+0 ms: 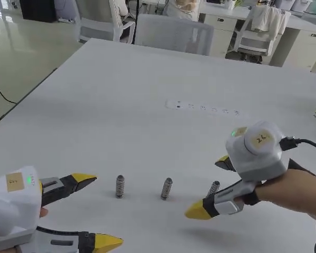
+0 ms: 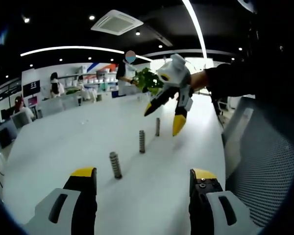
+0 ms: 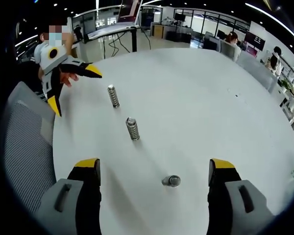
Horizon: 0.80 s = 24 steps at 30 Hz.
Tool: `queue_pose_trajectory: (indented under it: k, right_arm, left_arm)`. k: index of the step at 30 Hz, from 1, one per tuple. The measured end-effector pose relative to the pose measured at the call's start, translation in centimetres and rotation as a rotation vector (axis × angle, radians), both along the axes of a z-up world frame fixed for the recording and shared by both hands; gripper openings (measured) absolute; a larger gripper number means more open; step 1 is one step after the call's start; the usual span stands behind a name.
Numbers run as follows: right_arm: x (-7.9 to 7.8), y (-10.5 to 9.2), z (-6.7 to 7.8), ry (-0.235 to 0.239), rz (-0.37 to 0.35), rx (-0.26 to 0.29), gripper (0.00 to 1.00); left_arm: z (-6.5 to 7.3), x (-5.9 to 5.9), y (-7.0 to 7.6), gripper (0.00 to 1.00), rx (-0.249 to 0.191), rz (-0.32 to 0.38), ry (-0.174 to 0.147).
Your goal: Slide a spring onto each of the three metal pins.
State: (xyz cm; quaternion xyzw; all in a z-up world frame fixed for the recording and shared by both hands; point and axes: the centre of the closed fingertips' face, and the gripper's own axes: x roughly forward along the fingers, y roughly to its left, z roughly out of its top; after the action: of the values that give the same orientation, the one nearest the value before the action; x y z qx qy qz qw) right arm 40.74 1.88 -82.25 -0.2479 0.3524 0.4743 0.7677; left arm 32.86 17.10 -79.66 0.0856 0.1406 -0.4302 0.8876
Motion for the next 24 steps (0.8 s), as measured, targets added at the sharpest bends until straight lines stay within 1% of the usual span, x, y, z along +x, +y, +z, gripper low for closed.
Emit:
queue_pose_trajectory:
  k: [5,15,24]
  right_arm:
    - [-0.6,-0.9,-0.3,0.003,-0.019,0.003,0.91]
    - [-1.6,-1.8,-0.4,-0.002,-0.034,0.019,0.91]
    - [-2.9,-2.7,-0.6,-0.005,-0.035,0.043,0.91]
  left_arm:
    - [0.1,0.0,-0.2,0.74,-0.002,-0.005,-0.001]
    - [0.1,0.1,-0.3,0.74,-0.009,-0.003,0.002]
    - [0.3,0.2,-0.1,0.75,-0.032,0.010,0.008]
